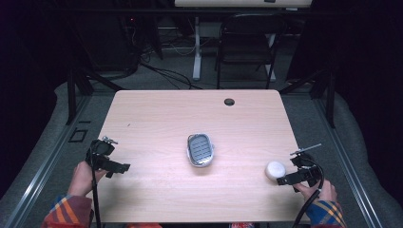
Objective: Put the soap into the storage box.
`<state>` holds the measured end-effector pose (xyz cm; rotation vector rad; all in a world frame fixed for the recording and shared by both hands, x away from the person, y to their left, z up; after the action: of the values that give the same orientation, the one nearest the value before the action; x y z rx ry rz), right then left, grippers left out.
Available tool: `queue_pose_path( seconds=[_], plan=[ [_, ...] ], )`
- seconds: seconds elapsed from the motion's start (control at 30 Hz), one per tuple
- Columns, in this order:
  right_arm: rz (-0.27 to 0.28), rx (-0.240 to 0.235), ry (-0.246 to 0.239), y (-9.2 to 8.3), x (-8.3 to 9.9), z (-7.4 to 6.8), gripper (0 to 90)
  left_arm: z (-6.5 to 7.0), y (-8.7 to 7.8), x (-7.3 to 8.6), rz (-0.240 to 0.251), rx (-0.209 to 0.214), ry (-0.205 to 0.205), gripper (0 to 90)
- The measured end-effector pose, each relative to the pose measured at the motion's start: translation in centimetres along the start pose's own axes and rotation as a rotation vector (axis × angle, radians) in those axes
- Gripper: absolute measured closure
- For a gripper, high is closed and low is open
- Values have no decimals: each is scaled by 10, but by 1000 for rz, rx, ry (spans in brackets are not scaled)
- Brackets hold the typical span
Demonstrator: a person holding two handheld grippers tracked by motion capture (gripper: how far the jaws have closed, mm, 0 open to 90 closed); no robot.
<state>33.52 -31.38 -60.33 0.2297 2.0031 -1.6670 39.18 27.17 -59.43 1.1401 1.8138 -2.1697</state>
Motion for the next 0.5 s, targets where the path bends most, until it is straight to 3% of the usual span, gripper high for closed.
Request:
queue_pose_path(
  seconds=[0.5],
  plan=[
    [-16, 13, -18, 0, -1, -2, 0, 2, 1, 0, -5, 7, 12, 0]
  ],
)
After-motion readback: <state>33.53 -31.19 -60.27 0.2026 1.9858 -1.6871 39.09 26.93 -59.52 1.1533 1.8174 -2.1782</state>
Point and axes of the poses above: each handheld gripper's, and its own axes: y roughly forward along the jaws, x roughly out of its underside, z roughly to its right, the point moved 9 cm from there along y, roughly forward along the jaws, and after that the axes turned 11 degrees about z, right-handed, at the moved point
